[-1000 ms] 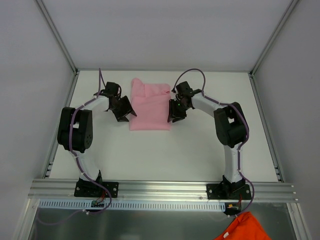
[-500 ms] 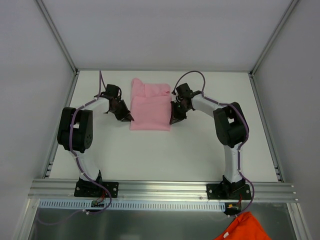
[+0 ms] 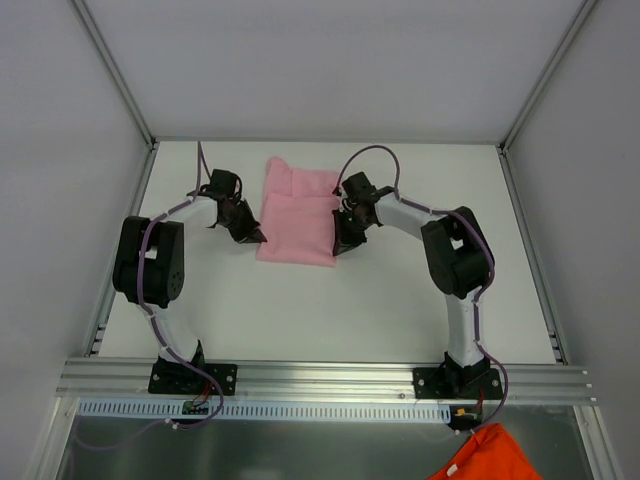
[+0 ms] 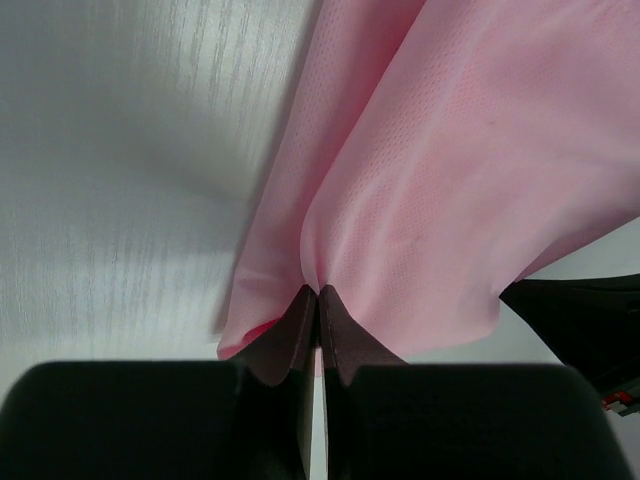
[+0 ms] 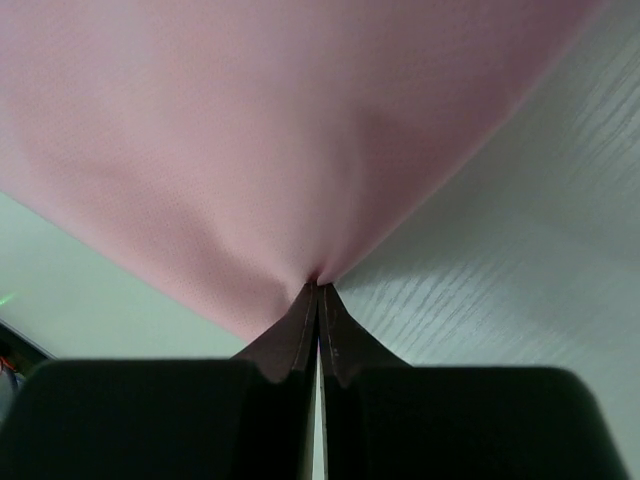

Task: Fold and stack the t-shirts
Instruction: Fold the folded rectangular tshirt in 1/3 of the way, then grab one side of the 2/3 rectangular tshirt with both arms

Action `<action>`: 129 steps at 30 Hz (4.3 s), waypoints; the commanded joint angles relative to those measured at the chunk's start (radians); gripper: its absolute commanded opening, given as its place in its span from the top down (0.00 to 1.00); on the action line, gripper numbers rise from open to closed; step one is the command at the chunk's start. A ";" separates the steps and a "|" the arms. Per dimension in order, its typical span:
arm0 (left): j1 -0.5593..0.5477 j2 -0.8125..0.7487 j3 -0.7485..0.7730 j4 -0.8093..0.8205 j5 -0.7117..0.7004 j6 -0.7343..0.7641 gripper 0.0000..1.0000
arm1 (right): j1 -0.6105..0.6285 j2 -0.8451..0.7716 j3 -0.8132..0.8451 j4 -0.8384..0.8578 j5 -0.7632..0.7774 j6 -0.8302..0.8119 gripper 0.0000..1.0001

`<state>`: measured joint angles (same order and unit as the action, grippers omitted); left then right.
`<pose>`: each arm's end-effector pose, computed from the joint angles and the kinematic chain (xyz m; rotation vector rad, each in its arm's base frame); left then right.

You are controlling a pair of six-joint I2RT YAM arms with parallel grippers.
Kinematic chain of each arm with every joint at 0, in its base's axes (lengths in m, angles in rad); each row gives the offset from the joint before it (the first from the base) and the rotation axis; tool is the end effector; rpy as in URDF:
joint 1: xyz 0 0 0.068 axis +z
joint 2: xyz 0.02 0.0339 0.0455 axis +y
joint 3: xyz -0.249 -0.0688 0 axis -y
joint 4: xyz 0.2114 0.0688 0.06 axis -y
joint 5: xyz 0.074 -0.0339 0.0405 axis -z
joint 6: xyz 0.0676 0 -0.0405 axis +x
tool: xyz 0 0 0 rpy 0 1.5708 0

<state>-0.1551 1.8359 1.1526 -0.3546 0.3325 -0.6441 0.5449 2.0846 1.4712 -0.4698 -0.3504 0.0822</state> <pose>0.3494 -0.0770 0.1481 -0.5322 2.6425 -0.7022 0.3422 0.2345 0.1362 -0.7373 2.6097 0.6640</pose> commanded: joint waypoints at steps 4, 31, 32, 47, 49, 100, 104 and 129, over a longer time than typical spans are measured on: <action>0.006 -0.095 -0.034 0.022 0.022 0.001 1.00 | 0.009 -0.089 0.083 -0.070 0.045 -0.073 0.99; -0.014 -0.198 -0.113 0.046 0.025 -0.011 1.00 | 0.026 -0.209 -0.060 -0.059 0.102 -0.136 0.99; -0.017 -0.205 -0.119 0.049 0.025 -0.012 1.00 | 0.026 -0.210 -0.063 -0.061 0.099 -0.136 0.99; -0.080 -0.274 -0.225 0.069 0.013 -0.043 1.00 | 0.026 -0.175 -0.006 -0.093 0.110 -0.154 0.99; -0.080 -0.261 -0.226 0.066 0.011 -0.042 1.00 | 0.026 -0.170 0.006 -0.112 0.106 -0.157 0.99; -0.078 -0.391 -0.192 0.135 0.132 -0.098 0.23 | -0.020 -0.325 -0.302 0.118 -0.108 0.086 0.99; -0.080 -0.353 -0.218 0.195 0.157 -0.115 0.33 | -0.019 -0.302 -0.281 0.123 -0.136 0.088 0.99; -0.081 -0.208 -0.303 0.166 0.142 -0.086 0.44 | -0.011 -0.229 -0.256 0.065 -0.121 0.047 0.99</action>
<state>-0.2298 1.6184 0.8410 -0.1627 0.4931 -0.7639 0.5255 1.8420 1.1934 -0.3981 -0.4614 0.1410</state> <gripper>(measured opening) 0.557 0.015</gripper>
